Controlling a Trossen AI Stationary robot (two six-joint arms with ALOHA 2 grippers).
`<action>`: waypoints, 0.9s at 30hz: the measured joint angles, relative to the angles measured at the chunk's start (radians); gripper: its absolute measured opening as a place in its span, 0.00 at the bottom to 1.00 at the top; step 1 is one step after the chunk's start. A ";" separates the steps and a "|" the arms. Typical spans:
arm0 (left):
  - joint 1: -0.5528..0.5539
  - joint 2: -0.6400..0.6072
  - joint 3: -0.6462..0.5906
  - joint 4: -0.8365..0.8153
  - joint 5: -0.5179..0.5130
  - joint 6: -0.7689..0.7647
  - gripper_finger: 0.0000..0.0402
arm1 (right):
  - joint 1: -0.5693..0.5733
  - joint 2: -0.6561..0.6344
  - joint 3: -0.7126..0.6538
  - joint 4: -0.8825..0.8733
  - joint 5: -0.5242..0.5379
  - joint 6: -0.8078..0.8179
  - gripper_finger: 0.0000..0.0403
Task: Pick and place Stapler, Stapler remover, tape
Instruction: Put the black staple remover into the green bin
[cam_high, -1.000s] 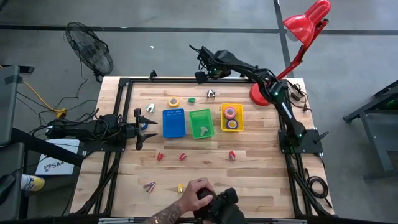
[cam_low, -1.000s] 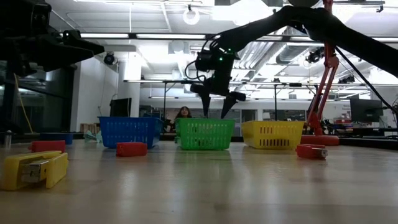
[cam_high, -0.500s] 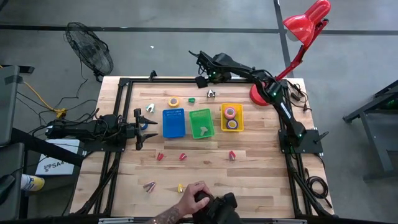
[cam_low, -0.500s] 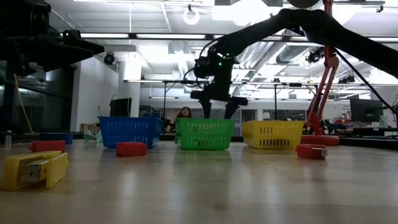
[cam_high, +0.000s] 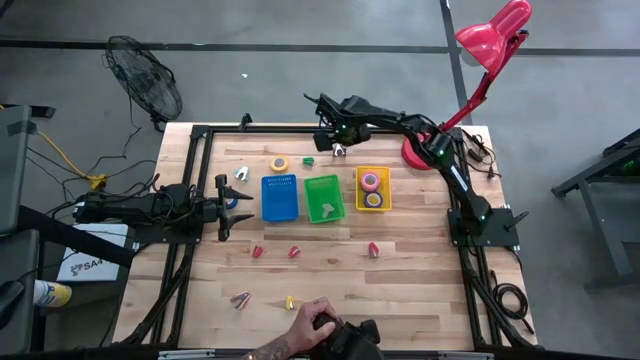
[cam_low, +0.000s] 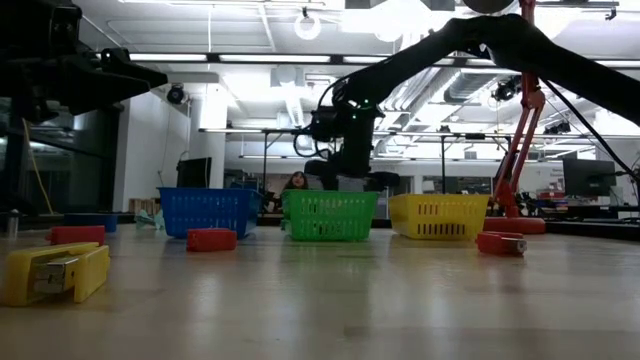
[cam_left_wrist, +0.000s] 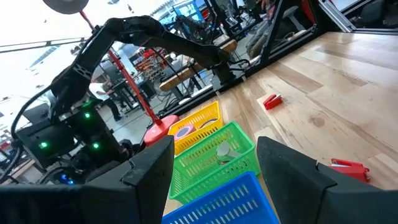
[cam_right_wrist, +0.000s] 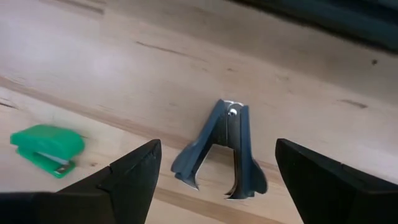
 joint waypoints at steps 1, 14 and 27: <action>0.000 0.000 0.000 0.000 0.000 0.000 0.56 | 0.001 0.000 -0.010 0.007 -0.002 0.006 0.76; 0.000 0.000 0.000 0.000 0.001 0.000 0.56 | 0.011 0.000 -0.060 0.031 -0.044 -0.004 0.76; 0.000 0.000 0.000 0.000 0.001 0.000 0.56 | 0.011 0.000 -0.060 0.054 -0.027 -0.025 0.63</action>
